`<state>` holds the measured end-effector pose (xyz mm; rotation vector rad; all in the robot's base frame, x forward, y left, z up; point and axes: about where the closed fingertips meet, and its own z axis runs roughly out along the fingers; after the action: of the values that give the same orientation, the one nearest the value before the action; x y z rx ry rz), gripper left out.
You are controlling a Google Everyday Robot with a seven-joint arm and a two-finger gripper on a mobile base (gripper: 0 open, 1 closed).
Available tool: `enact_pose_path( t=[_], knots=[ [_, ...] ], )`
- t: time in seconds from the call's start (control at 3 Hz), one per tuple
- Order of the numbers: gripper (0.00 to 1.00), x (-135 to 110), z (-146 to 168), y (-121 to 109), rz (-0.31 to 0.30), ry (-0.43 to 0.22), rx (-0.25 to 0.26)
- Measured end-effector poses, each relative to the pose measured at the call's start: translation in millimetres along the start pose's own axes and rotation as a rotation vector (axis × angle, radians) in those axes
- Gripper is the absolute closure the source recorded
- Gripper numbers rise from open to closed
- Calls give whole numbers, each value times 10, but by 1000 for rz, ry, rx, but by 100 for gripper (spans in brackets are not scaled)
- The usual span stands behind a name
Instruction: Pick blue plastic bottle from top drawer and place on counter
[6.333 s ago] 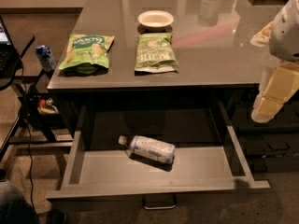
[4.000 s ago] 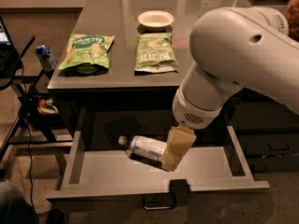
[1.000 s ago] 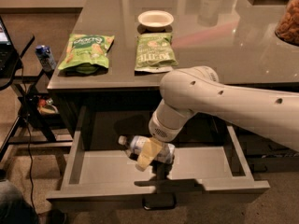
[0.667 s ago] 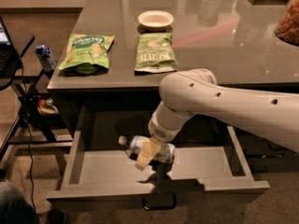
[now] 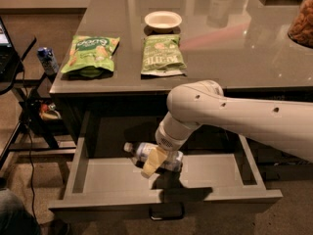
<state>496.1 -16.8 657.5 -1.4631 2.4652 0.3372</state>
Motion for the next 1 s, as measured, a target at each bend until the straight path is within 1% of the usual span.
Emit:
enact_pose_path(
  t=[0.33,0.67,1.0],
  knots=[
    [0,25,132,-64,18,-6,-2],
    [0,165,394,-153,36,-7,-39],
    [0,223,444,-184,42,-8,-48]
  ],
)
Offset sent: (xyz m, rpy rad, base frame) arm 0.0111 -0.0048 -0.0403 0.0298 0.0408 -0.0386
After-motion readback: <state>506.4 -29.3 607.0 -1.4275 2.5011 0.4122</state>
